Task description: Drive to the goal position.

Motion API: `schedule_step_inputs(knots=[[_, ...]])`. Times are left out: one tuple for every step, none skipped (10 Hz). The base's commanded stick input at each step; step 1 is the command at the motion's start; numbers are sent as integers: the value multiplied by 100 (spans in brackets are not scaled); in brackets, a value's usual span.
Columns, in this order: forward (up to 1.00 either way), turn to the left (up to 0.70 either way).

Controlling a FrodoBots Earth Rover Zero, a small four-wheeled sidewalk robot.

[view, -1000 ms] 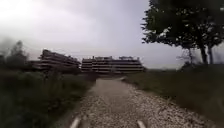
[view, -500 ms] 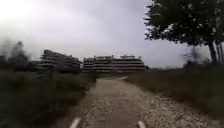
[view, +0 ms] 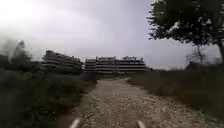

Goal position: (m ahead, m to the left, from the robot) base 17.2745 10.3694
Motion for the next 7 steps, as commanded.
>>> schedule_step_inputs(knots=[[68, 0], [64, 0], [65, 0], [69, 0], [69, 0], [70, 0], [70, 0]])
